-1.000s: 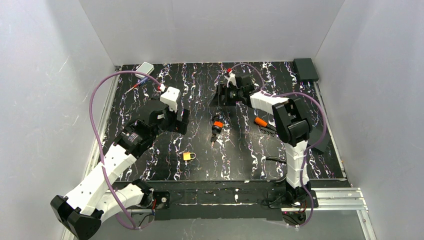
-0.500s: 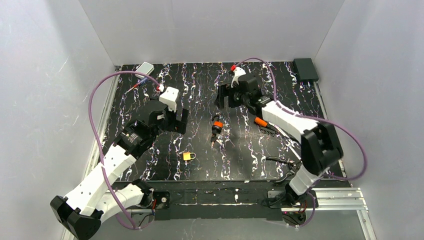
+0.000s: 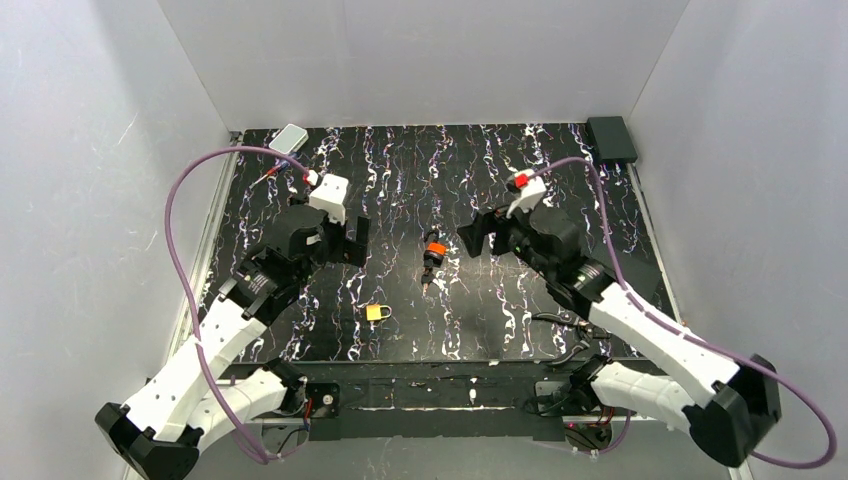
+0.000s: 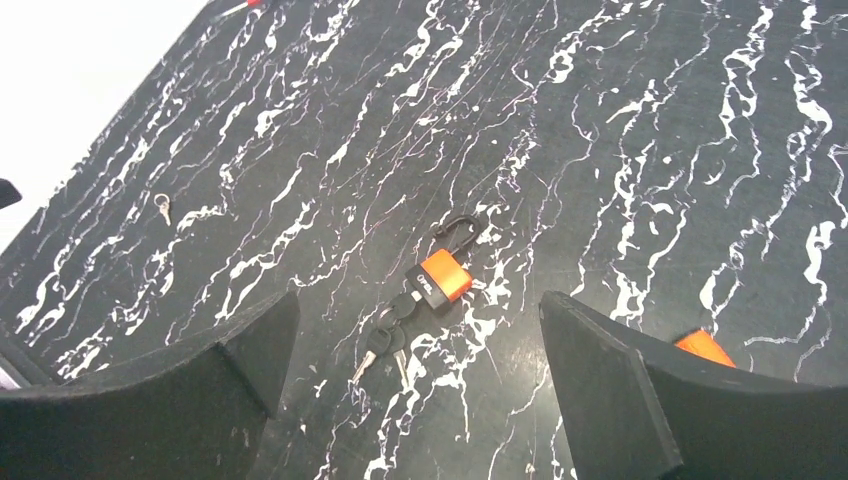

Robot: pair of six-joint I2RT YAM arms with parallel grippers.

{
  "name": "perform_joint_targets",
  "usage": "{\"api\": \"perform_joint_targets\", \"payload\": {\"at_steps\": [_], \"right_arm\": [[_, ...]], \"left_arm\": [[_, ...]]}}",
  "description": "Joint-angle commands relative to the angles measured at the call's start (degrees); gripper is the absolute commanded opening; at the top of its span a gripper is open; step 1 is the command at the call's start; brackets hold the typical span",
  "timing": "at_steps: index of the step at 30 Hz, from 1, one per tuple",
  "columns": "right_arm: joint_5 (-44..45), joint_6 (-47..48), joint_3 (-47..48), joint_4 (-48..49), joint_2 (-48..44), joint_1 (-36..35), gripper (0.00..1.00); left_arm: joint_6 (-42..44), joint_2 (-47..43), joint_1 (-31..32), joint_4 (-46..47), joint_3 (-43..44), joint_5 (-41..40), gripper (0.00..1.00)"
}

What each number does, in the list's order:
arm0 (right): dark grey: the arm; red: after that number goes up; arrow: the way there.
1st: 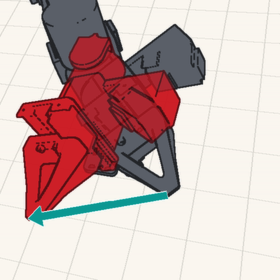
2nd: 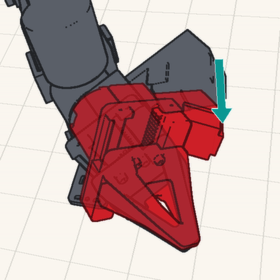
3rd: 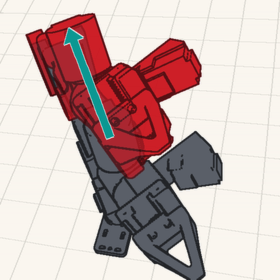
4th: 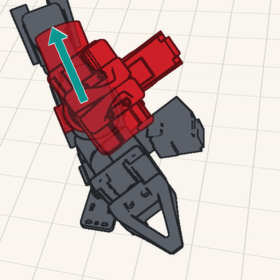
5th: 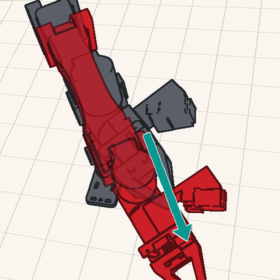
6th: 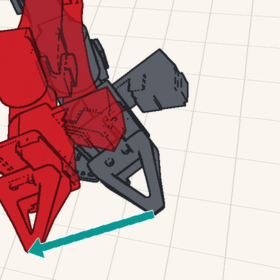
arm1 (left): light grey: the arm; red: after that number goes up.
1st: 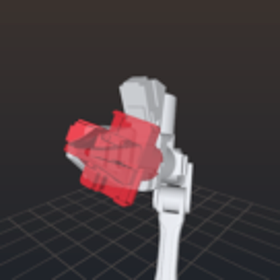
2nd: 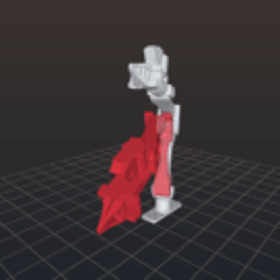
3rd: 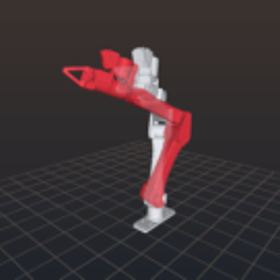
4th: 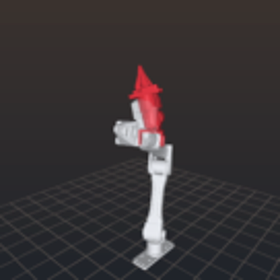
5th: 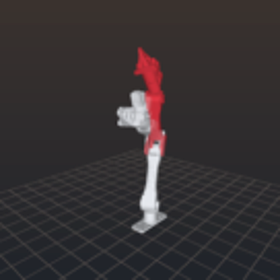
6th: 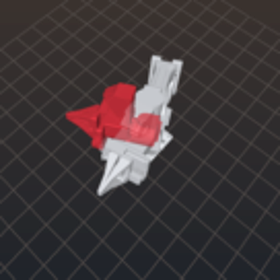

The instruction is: Unlock with the key

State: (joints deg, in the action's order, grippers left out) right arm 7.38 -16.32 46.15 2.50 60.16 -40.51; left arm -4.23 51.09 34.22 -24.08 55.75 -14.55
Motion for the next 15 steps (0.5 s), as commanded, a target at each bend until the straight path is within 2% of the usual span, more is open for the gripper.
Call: {"api": "perform_joint_targets", "payload": {"at_steps": [1,9,15], "right_arm": [[4.5,-3.32,-5.2,3.58,-8.1,0.01,0.98],[10.15,-8.98,-14.97,2.65,-22.06,-0.01,0.98],[10.67,-11.21,-17.8,1.75,-25.85,-0.01,0.98]], "left_arm": [[0.63,-2.0,-0.29,0.44,-0.38,-1.78,0.98],[0.65,-2.6,-0.29,0.33,-0.46,-2.48,0.98],[0.71,-2.64,-0.29,0.36,-0.53,-2.59,0.98]]}}
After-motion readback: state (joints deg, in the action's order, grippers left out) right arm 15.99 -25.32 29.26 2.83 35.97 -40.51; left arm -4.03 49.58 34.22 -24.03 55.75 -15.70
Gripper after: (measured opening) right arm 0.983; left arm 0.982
